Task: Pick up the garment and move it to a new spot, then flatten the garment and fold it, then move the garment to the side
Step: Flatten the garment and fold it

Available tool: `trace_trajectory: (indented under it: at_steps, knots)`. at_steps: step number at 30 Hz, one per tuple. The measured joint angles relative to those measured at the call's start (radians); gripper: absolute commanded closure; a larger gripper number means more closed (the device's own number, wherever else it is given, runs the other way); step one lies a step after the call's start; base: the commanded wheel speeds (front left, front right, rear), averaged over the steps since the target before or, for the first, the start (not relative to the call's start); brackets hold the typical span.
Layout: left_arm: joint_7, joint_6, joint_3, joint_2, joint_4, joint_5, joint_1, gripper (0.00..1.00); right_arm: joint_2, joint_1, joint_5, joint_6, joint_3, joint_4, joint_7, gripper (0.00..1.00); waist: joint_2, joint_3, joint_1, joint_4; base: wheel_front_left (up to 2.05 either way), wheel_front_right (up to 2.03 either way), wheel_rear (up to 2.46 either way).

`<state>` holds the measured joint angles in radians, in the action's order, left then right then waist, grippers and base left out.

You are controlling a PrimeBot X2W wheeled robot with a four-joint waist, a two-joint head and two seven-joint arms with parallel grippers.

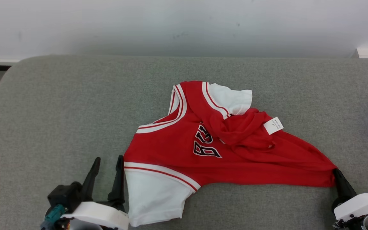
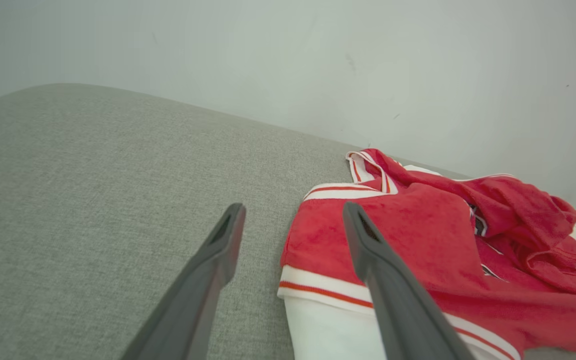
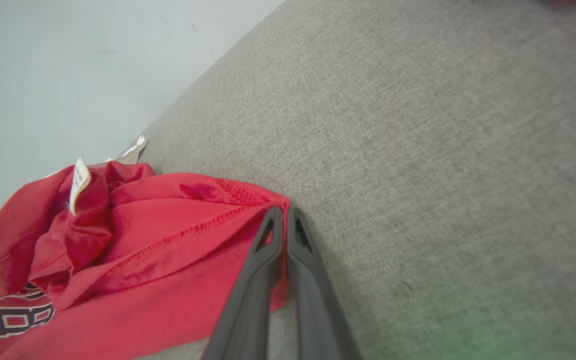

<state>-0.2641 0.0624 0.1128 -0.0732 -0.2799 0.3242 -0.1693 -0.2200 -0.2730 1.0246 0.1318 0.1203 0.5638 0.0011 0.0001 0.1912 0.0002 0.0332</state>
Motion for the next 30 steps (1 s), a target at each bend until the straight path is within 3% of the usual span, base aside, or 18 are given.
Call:
trace_trajectory:
  at_steps: [1,10,17,30]
  knots:
    - [0.000,0.000,-0.003,0.002,-0.001,0.000,0.000,0.00,0.001,-0.003,-0.001,0.000,0.001,0.004,0.001,0.00,0.0000,-0.005,-0.0001,-0.001,0.00,0.00,0.00]
    - [0.000,0.009,-0.030,0.016,-0.006,-0.003,0.021,0.00,-0.049,0.037,-0.133,0.000,-0.021,-0.014,-0.138,0.00,0.0000,-0.092,-0.0001,-0.021,0.00,0.00,0.00]
    - [0.000,0.009,-0.067,0.020,0.016,-0.013,0.061,0.00,-0.066,0.077,-0.349,0.000,0.032,-0.175,-0.236,0.00,0.0000,-0.161,-0.0001,-0.056,0.00,0.00,0.00]
    - [0.000,0.012,-0.117,0.023,0.067,-0.078,0.123,0.00,0.072,0.244,-0.677,0.000,0.001,-0.441,-0.263,0.00,0.0000,-0.218,-0.0002,-0.084,0.00,0.00,0.00]
